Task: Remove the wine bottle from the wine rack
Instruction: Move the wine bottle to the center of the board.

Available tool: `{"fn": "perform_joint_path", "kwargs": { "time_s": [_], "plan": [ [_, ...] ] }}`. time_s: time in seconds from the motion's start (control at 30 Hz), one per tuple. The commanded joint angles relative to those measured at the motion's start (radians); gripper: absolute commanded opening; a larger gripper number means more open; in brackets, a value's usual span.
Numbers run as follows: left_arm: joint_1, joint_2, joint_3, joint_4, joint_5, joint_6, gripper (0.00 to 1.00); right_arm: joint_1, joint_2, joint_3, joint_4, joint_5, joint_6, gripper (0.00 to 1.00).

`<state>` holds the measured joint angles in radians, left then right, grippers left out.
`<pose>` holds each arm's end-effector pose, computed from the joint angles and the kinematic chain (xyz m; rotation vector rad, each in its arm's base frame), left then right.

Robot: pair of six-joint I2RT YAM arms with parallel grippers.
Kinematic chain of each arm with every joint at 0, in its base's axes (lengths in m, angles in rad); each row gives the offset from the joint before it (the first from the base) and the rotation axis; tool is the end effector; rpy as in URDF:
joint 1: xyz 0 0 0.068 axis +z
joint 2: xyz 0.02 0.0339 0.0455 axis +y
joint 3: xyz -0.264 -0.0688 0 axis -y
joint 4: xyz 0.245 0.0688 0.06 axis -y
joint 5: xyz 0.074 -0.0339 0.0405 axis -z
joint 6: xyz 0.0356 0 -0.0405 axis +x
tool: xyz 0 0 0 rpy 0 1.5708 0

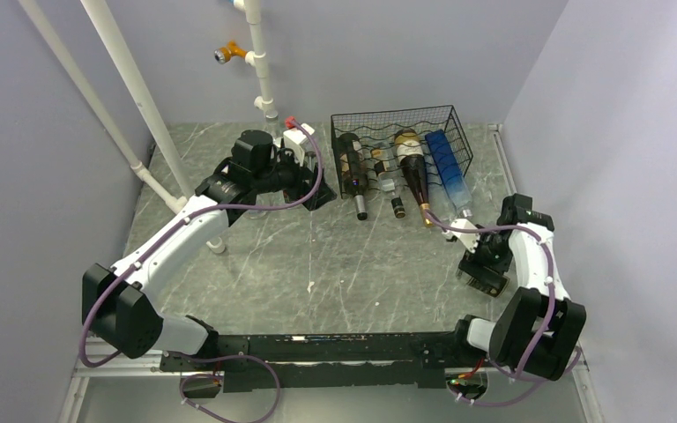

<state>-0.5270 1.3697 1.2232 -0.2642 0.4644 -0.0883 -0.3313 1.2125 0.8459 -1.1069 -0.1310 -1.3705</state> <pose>0.2646 -0.1724 0.3535 0.7423 1.8965 -0.8529 0.1795 -0.0568 0.2202 -1.4875 2.5811 0.0198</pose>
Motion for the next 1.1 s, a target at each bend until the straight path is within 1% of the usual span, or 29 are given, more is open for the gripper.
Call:
{"fn": "perform_joint_path", "kwargs": {
  "time_s": [0.0, 0.03, 0.17, 0.33, 0.5, 0.57, 0.6, 0.67, 0.73, 0.83, 0.97, 1.07],
  "plan": [
    [-0.005, -0.034, 0.036, 0.005, -0.010, 0.024, 0.99, 0.027, 0.017, -0.011, -0.069, -0.173, -0.091, 0.74],
    [-0.005, -0.033, 0.036, 0.004, -0.010, 0.025, 0.99, 0.045, 0.019, -0.010, -0.069, -0.188, -0.087, 0.71],
    [-0.005, -0.029, 0.036, 0.004, -0.014, 0.028, 0.99, 0.156, 0.000, -0.025, -0.045, -0.229, -0.065, 0.69],
    [-0.005, -0.030, 0.038, -0.001, -0.020, 0.032, 1.00, 0.405, 0.021, 0.000, 0.014, -0.277, 0.056, 0.68],
    [-0.004, -0.037, 0.039, -0.009, -0.048, 0.046, 1.00, 0.635, 0.129, 0.086, 0.086, -0.367, 0.224, 0.67],
    [-0.004, -0.046, 0.034, -0.009, -0.064, 0.055, 1.00, 0.739, 0.171, 0.118, 0.137, -0.388, 0.298, 0.70],
    [-0.004, -0.051, 0.033, -0.008, -0.073, 0.060, 1.00, 0.800, 0.192, 0.148, 0.164, -0.404, 0.334, 0.75],
    [-0.004, -0.061, 0.027, -0.006, -0.093, 0.070, 1.00, 0.856, 0.233, 0.215, 0.166, -0.443, 0.391, 0.81],
    [-0.004, -0.069, 0.021, -0.004, -0.113, 0.076, 0.99, 0.871, 0.260, 0.288, 0.141, -0.476, 0.428, 0.88],
    [-0.004, -0.073, 0.017, -0.003, -0.114, 0.076, 1.00, 0.863, 0.240, 0.324, 0.109, -0.479, 0.427, 0.94],
    [-0.004, -0.063, 0.015, 0.003, -0.091, 0.076, 1.00, 0.796, 0.113, 0.253, 0.086, -0.500, 0.361, 0.98],
    [-0.004, -0.049, 0.014, 0.006, -0.071, 0.076, 1.00, 0.699, 0.017, 0.164, 0.080, -0.508, 0.259, 0.99]
  ]
}}
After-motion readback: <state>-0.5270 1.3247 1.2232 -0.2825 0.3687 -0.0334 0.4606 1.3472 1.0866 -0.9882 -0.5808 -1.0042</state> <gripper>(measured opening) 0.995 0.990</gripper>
